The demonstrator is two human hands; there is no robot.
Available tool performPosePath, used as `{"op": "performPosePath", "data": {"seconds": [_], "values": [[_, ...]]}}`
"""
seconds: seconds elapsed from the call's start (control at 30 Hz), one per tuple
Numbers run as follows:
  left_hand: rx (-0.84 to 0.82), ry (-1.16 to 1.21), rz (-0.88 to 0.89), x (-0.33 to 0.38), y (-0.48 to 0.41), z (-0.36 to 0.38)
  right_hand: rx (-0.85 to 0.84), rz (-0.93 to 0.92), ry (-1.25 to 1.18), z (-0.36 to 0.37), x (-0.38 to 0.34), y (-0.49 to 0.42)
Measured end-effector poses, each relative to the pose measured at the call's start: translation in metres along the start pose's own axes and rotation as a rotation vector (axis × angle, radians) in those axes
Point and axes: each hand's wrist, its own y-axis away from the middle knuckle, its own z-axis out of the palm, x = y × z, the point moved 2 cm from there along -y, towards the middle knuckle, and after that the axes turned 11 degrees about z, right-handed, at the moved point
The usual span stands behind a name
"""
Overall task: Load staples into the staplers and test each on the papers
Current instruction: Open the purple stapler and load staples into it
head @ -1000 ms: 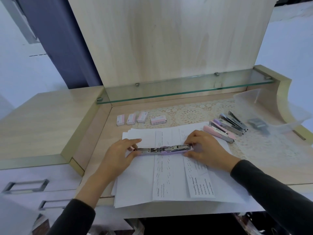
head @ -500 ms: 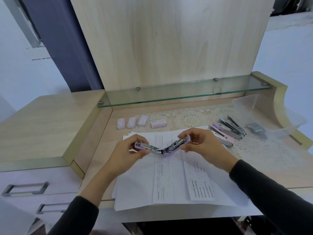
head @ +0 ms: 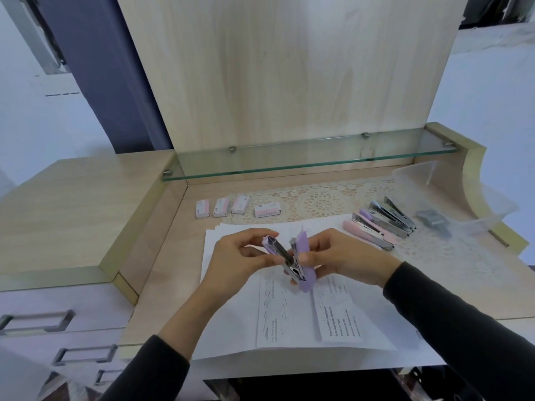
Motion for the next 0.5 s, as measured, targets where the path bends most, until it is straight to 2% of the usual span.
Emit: {"op": "performPosePath", "data": {"seconds": [0.13, 0.3, 0.5], "values": [[-0.018, -0.014, -0.023, 0.002, -0.004, -0.001, 0.164, 0.017, 0.092, -0.004, 0.005, -0.003], [-0.204, -0.219, 0.019, 0.008, -0.009, 0.006, 0.35, -0.006, 0.202, -0.003, 0.005, -0.002], [-0.178, -0.3, 0.121, 0.011, -0.013, 0.013, 0.5, -0.088, 0.332, -0.003, 0.003, 0.003]]}}
